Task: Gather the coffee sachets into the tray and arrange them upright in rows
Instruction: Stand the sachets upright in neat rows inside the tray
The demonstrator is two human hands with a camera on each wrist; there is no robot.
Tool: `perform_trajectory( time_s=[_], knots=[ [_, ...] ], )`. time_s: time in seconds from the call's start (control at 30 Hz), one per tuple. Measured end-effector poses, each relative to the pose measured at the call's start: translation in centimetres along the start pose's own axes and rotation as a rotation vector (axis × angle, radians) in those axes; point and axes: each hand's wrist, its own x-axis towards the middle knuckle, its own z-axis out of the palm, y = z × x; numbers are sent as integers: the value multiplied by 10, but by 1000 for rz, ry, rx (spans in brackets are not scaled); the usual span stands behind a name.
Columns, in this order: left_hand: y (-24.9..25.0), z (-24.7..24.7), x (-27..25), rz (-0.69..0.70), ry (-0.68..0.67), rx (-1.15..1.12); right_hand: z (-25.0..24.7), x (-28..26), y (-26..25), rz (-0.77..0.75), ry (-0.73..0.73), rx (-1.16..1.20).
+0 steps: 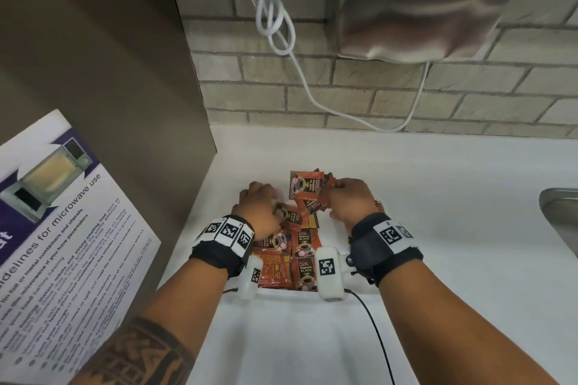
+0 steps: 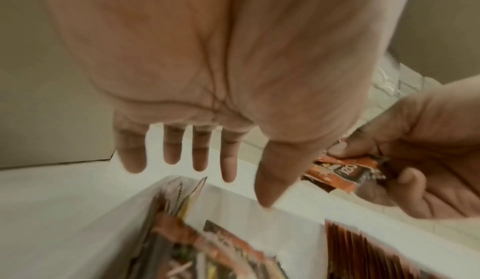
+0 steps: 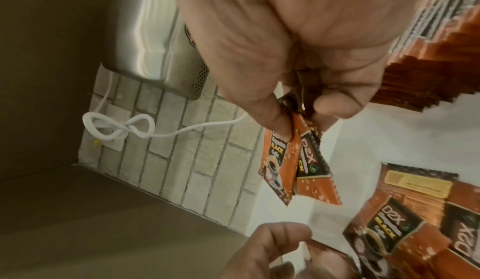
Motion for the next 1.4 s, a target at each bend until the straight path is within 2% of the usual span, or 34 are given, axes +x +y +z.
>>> perform_trajectory(
  time_s=[0.1,0.13,0.17,0.23,0.3,0.37,0.43,0.53,0.6,0.73,0.83,0.97,1.13,1.3,1.4],
  knots=[
    [9,-19,1,-35,216,-417,-11,-10,-4,6,-97,158],
    [13,-26,1,-64,212,-590,-15,-13,-6,-2,-135,193],
    [18,-31,0,-90,151,-789,-17,-16,-9,-10,-188,221],
    [27,-37,-6,-108,-71,-1111,-20,-22,-12,-29,-316,257],
    [32,-36,-12,-86,-268,-1260,-20,-24,-16,-54,-395,301],
    [38,-32,-18,-102,-372,-1378,-19,-25,-17,-89,-391,336],
    [43,-29,-21,-86,-399,-1476,-18,-25,-17,-129,-325,321],
    [49,-26,-22,-7,-371,-1523,-16,-25,-15,-234,-217,155],
    [53,-24,-21,50,-326,-1512,-15,-27,-14,-277,-203,96],
    [57,-25,-18,111,-216,-1439,-21,-37,-18,-278,-282,131],
    [59,-23,-18,100,-168,-1447,-27,-43,-20,-272,-352,183],
    [57,-22,-17,83,-229,-1538,-30,-39,-20,-202,-270,225],
    [57,-19,-18,141,-203,-1471,-32,-32,-16,-138,-131,239],
    [55,-20,-16,128,-236,-1553,-38,-33,-20,-105,-92,315],
    [50,-22,-15,128,-230,-1526,-45,-33,-22,-98,-56,352]
  ],
)
